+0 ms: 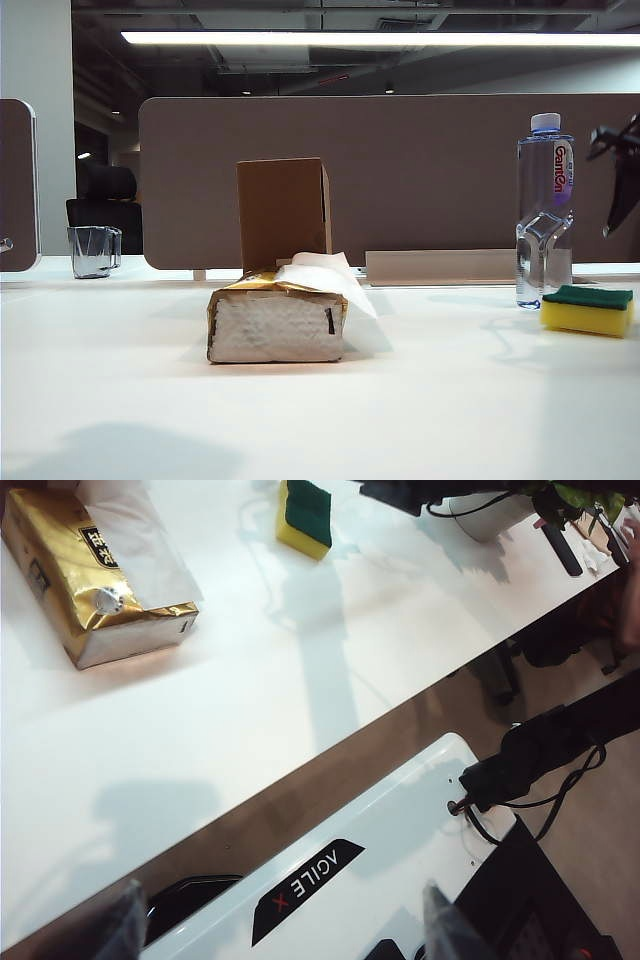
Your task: Move the sponge from left to right to wipe the table, avoiding obstacles on the table, and finally reaching the bottle of mineral water.
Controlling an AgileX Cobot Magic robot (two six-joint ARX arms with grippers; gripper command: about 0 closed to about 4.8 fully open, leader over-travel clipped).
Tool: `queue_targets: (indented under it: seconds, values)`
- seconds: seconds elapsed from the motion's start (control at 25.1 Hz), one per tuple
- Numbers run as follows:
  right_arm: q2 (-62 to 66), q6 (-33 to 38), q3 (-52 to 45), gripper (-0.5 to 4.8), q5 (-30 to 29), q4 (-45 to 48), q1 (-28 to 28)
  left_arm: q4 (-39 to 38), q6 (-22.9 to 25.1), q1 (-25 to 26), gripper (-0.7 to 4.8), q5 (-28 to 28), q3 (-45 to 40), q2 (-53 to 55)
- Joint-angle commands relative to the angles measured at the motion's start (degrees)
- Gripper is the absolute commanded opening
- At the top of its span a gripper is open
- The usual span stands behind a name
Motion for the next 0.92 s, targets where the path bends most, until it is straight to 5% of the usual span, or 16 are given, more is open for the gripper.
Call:
queue_targets:
  seconds: [0.04, 0.28, 0.6, 0.92]
  values:
    - [-3.0, -0.4, 0.3, 2.57, -2.0, 0.1, 0.0, 0.2, 0.2, 0.0, 3.53, 0.4, 0.3, 0.0]
    - [-8.2, -0.7, 0.3, 2.56, -3.8, -1.4, 0.0, 5.0, 0.2, 0.0, 3.53, -1.0, 0.3, 0.0]
    - [-15.2, -3.2, 0.3, 2.55, -3.7, -5.5, 0.0, 13.7, 0.2, 0.0, 3.53, -13.5, 0.3, -0.4]
    - [-26.0, -6.0, -0.4, 2.52, -5.7, -8.7, 0.0, 24.9, 0.7, 0.0, 3.5, -37.2, 0.3, -1.4]
